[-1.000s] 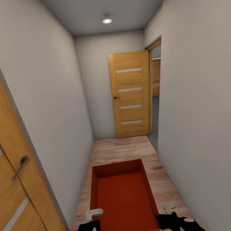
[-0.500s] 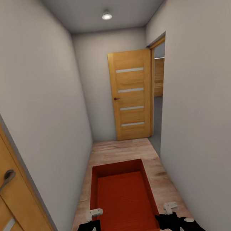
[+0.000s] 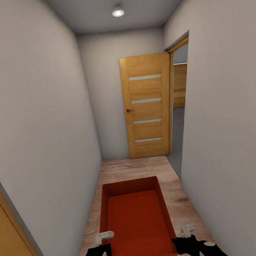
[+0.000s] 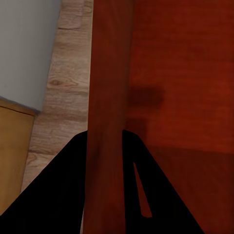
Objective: Move the two storage containers from the living room to the garage. In the garage, place one container on the floor and stack the other container on top of it (either order is fine).
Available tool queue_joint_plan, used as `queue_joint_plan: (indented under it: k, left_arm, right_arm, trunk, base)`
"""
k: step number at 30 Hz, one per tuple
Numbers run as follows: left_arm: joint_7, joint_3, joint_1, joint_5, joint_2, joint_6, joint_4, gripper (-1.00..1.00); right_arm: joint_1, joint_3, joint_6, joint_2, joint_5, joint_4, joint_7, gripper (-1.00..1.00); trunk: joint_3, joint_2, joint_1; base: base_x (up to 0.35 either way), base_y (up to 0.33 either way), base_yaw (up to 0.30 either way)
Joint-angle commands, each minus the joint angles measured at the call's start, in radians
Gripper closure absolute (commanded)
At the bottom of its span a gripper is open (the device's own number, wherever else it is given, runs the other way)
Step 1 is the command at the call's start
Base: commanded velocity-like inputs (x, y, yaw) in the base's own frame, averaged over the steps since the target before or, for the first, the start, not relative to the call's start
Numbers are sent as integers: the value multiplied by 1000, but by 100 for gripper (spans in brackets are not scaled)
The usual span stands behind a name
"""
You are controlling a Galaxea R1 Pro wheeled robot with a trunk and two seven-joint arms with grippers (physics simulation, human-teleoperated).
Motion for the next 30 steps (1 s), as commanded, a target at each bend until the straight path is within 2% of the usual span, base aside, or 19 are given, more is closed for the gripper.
queue_joint_plan:
  k: [1, 14, 15, 18, 21, 24, 30]
  left_arm:
    - [-9, 25, 0, 18, 50, 1, -44, 100]
    - [-9, 25, 0, 18, 50, 1, -44, 100]
    - [6, 2, 0, 16, 5, -1, -8, 100]
    - [7, -17, 1, 28, 10, -1, -12, 100]
    - [8, -16, 2, 20, 1, 7, -18, 100]
    - [5, -17, 3, 25, 17, 8, -17, 100]
    - [2, -32, 3, 40, 21, 5, -17, 100]
  right_arm:
    - [0, -4, 8, -2, -4, 1, 23, 100]
    - [0, -7, 8, -2, -1, 0, 21, 100]
    - [0, -5, 7, 2, 1, 1, 11, 100]
    - [0, -3, 5, 8, 2, 1, -1, 100]
    - [0, 0, 4, 10, 2, 2, 1, 100]
    - [0, -1, 3, 17, 4, 2, -1, 100]
    - [0, -3, 3, 17, 4, 1, -9, 100]
  trunk:
    - [-1, -1, 1]
    - [-1, -1, 1]
    - [0, -1, 1]
    - [0, -1, 1]
    - [0, -1, 1]
    - [0, -1, 1]
    - [0, -1, 1]
  base:
    - [325, 0, 0]
    - [325, 0, 0]
    - [0, 0, 0]
    - [0, 0, 0]
    - [0, 0, 0]
    - [0, 0, 0]
    - [11, 0, 0]
